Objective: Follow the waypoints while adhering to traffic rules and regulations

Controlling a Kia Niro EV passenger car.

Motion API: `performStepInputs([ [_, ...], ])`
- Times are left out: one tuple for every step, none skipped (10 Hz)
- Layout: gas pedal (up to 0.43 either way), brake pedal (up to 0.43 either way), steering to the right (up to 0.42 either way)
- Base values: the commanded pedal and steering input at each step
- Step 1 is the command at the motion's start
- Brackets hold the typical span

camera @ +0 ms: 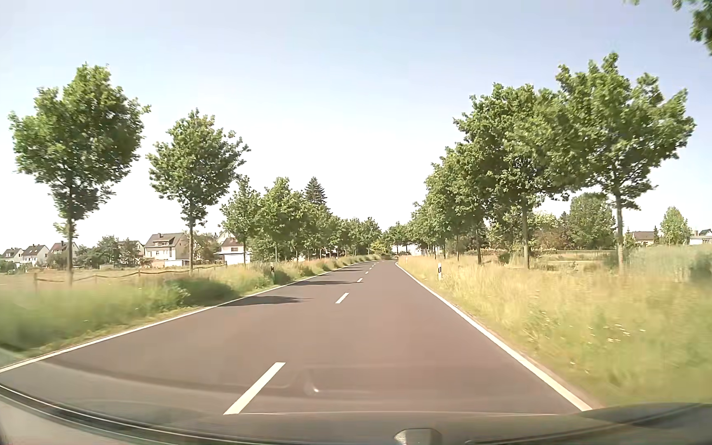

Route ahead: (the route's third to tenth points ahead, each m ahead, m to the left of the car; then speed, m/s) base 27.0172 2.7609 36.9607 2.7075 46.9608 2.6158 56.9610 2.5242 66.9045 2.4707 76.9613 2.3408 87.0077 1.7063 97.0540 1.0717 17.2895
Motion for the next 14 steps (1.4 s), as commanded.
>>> performStepInputs([
  [0.0,0.024,0.0],
  [0.0,0.024,0.0],
  [0.0,0.024,0.0],
  [0.0,0.024,0.0],
  [0.0,0.024,0.0],
  [0.0,0.024,0.0],
  [0.0,0.024,0.001],
  [0.0,0.024,0.001],
  [0.0,0.024,0.001],
  [0.0,0.024,0.002],
  [0.0,0.024,0.002],
  [0.0,0.024,0.001],
  [0.0,0.024,0.002],
  [0.0,0.024,0.002],
])
